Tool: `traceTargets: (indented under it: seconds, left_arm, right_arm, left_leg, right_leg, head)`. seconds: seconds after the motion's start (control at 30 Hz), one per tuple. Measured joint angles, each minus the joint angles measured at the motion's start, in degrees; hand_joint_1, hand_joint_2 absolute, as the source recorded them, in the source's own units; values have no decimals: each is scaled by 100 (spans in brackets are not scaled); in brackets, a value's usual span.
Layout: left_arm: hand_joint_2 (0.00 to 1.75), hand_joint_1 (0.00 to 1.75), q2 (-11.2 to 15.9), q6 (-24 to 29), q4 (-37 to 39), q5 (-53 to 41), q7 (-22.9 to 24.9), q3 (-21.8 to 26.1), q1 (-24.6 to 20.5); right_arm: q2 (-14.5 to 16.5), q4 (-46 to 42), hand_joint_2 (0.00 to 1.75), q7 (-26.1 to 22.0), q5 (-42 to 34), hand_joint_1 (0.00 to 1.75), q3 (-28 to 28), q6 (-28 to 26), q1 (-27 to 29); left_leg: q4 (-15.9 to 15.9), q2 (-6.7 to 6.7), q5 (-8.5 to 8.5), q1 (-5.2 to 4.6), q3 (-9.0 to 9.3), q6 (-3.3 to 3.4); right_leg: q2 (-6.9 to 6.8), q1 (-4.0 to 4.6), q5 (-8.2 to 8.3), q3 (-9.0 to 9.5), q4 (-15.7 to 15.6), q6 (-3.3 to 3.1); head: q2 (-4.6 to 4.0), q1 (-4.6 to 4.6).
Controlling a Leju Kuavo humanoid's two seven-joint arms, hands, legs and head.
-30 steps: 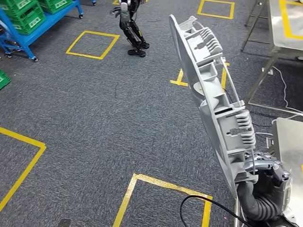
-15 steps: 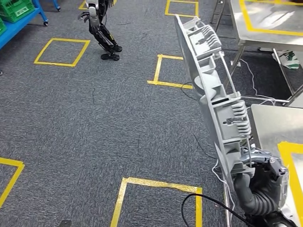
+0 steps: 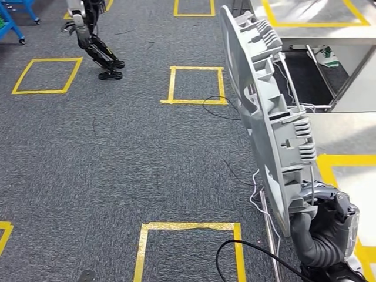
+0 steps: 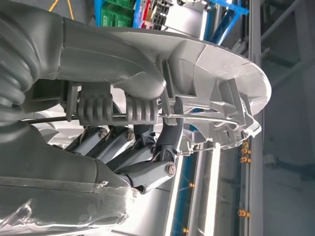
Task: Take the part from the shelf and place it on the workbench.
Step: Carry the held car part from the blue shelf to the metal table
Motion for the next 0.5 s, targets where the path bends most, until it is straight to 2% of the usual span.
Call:
traceTargets:
  seconds: [0.07,0.1,0.17,0.2,0.23,0.27,0.3,0.37,0.4,0.43,0.47,0.5]
  left_arm:
    - [175,0,-28,0,0,16,-12,-7,-9]
    - [175,0,-38,1,0,23,-18,-7,-6]
    - [175,0,-49,5,0,24,-10,-7,8]
    - [175,0,-48,11,0,24,-2,-6,16]
    - [175,0,-46,16,0,24,8,-6,20]
    - [175,0,-43,23,0,25,16,-5,22]
    - [175,0,-42,29,0,25,20,-6,22]
    - [175,0,-46,36,0,25,24,-7,23]
    - [175,0,-49,37,0,23,25,-7,23]
    - [175,0,-52,37,0,21,27,-7,23]
    - [175,0,-55,36,0,19,28,-9,20]
    - [175,0,-54,36,0,16,26,-12,15]
  right_arm:
    - [19,-24,175,20,7,175,71,-22,-34]
    - [29,-28,175,31,11,175,108,-38,-49]
    - [39,-27,175,44,19,175,154,-73,-57]
    - [39,-27,175,45,18,175,161,-90,-56]
    - [39,-26,175,45,16,175,164,-108,-56]
    - [39,-27,175,44,12,175,164,-126,-57]
    - [39,-27,175,43,8,175,164,-141,-56]
    - [39,-29,175,39,2,175,164,-164,-64]
    - [39,-30,175,36,2,175,163,-170,-66]
    - [39,-31,175,33,5,175,162,-178,-66]
    - [39,-32,175,32,11,175,161,-190,-64]
    - [39,-33,175,32,17,175,160,-203,-63]
  left_leg:
    - [332,-197,-232,15,-153,-47]
    - [683,-301,-417,16,-321,-55]
    - [1413,-372,-699,16,-704,-64]
    - [1589,-384,-698,18,-813,-65]
    - [1549,-392,-585,22,-818,-64]
    - [1288,-415,-375,31,-711,-66]
    - [916,-494,-148,53,-543,-74]
    - [225,-750,106,111,-231,-82]
    - [70,-842,124,126,-167,-72]
    - [14,-866,106,124,-149,-46]
    - [21,-809,111,117,-155,-3]
    - [12,-752,120,113,-149,38]
  right_leg:
    - [99,-29,30,8,-41,-57]
    - [152,-31,34,5,-46,-70]
    - [265,-33,37,-2,-47,-82]
    - [328,-36,38,-2,-46,-82]
    - [391,-41,40,1,-44,-77]
    - [457,-51,44,6,-43,-67]
    - [520,-61,47,6,-39,-50]
    - [647,-56,54,-35,0,8]
    - [702,-54,64,-64,10,42]
    - [758,-58,79,-90,10,79]
    - [797,-74,96,-113,-8,112]
    - [748,-76,89,-135,9,139]
  head:
    - [0,-17]
    - [0,-26]
    - [0,-40]
    - [0,-41]
    - [0,-45]
    - [0,-47]
    - [0,-52]
    - [1,-64]
    - [1,-74]
    - [1,-77]
    - [1,-76]
    - [0,-73]
